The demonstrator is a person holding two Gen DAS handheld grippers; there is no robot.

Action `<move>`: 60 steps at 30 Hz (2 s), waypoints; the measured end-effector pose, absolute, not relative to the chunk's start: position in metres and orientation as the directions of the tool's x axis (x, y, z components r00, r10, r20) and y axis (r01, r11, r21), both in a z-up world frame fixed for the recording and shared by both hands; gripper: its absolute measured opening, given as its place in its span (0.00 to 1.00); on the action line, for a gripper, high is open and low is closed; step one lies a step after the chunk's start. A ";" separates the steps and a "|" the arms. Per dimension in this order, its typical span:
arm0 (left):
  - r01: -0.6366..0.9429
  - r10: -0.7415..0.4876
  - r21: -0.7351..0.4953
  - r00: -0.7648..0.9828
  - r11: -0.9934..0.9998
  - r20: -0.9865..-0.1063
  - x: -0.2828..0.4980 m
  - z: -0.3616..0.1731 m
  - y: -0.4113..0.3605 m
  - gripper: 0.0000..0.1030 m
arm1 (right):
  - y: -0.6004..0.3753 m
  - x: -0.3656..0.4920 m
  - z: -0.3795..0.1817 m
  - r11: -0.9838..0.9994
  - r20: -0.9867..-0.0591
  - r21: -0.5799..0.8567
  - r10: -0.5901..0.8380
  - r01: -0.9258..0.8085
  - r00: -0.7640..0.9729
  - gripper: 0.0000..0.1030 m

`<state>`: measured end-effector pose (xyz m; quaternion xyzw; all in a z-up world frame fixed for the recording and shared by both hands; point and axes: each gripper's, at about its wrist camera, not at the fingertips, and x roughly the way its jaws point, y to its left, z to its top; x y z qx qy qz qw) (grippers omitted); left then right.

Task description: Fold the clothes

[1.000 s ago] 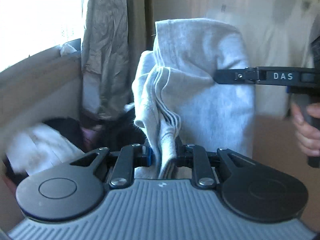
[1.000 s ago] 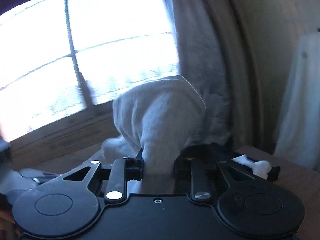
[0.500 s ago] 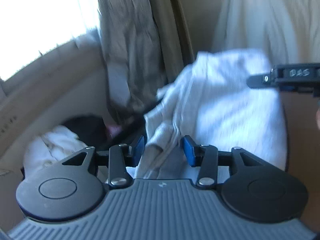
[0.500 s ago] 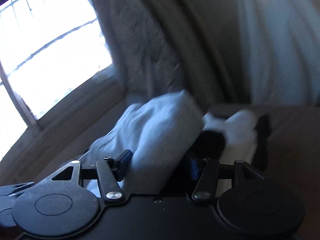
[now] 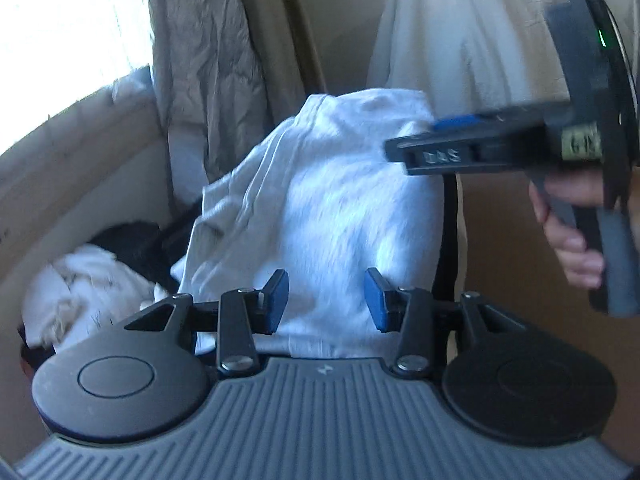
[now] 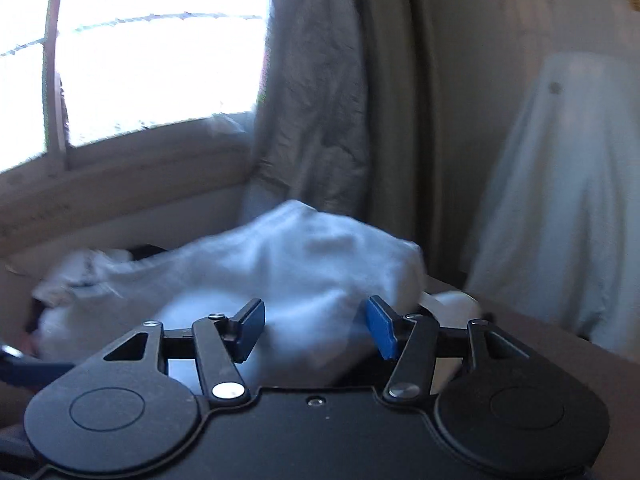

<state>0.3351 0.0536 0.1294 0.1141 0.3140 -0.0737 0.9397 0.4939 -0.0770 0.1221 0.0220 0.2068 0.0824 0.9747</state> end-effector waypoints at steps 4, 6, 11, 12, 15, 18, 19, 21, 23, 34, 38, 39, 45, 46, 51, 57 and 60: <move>0.190 -0.088 0.091 0.761 0.978 -0.643 0.315 0.133 0.059 0.53 | -0.103 0.456 0.116 0.952 -0.374 0.307 0.137 -0.017 0.917 0.66; 0.186 -0.113 0.041 0.742 0.982 -0.661 0.302 0.134 0.060 0.61 | -0.112 0.424 0.114 0.936 -0.373 0.352 0.137 0.003 0.918 0.67; 0.240 -0.232 -0.091 0.669 0.967 -0.706 0.252 0.123 0.050 0.66 | -0.118 0.364 0.107 0.959 -0.401 0.284 0.116 0.002 0.909 0.74; 0.239 -0.227 -0.084 0.667 0.967 -0.710 0.242 0.121 0.047 0.66 | -0.116 0.356 0.107 0.965 -0.418 0.261 0.112 0.001 0.901 0.74; 0.172 -0.159 -0.057 0.669 0.983 -0.727 0.211 0.130 0.039 0.66 | -0.113 0.335 0.111 0.977 -0.487 0.214 0.104 0.003 0.867 0.74; 0.151 -0.164 -0.074 0.755 0.986 -0.635 0.168 0.149 0.036 0.88 | -0.114 0.305 0.121 0.978 -0.514 0.208 0.128 -0.022 0.848 0.74; 0.155 -0.172 -0.079 0.786 0.985 -0.594 0.153 0.154 0.036 0.97 | -0.116 0.294 0.125 0.976 -0.508 0.215 0.146 -0.039 0.849 0.75; 0.150 -0.148 -0.044 0.805 0.988 -0.574 0.132 0.153 0.031 1.00 | -0.114 0.279 0.131 0.973 -0.502 0.221 0.171 -0.066 0.848 0.80; 0.127 -0.102 0.002 0.807 0.992 -0.581 0.118 0.149 0.027 1.00 | -0.110 0.262 0.134 0.977 -0.516 0.206 0.160 -0.059 0.841 0.80; 0.072 0.044 0.164 0.792 0.984 -0.609 0.089 0.101 0.022 1.00 | -0.082 0.207 0.119 0.998 -0.578 0.064 0.038 -0.001 0.815 0.81; 0.058 0.057 0.158 0.767 0.986 -0.639 0.092 0.090 0.028 1.00 | -0.075 0.194 0.106 0.999 -0.593 0.041 0.013 0.014 0.805 0.83; 0.058 0.050 0.146 0.763 0.988 -0.644 0.092 0.089 0.030 1.00 | -0.074 0.192 0.104 0.999 -0.598 0.034 0.006 0.018 0.801 0.84; 0.041 0.040 0.111 0.763 0.993 -0.645 0.092 0.084 0.033 1.00 | -0.068 0.188 0.093 0.998 -0.601 -0.010 -0.049 0.054 0.798 0.85; 0.038 0.046 0.116 0.763 0.992 -0.645 0.092 0.083 0.032 1.00 | -0.069 0.188 0.092 0.998 -0.599 -0.002 -0.050 0.060 0.799 0.85; 0.024 0.086 0.157 0.749 0.987 -0.657 0.095 0.077 0.028 1.00 | -0.070 0.189 0.086 0.997 -0.614 0.026 -0.039 0.069 0.788 0.87; 0.031 0.061 0.125 0.738 0.992 -0.672 0.095 0.077 0.027 1.00 | -0.073 0.187 0.082 0.996 -0.620 0.039 -0.043 0.086 0.783 0.88; 0.041 0.061 0.136 0.739 0.990 -0.671 0.094 0.076 0.024 1.00 | -0.074 0.188 0.078 0.995 -0.630 0.042 -0.044 0.090 0.775 0.88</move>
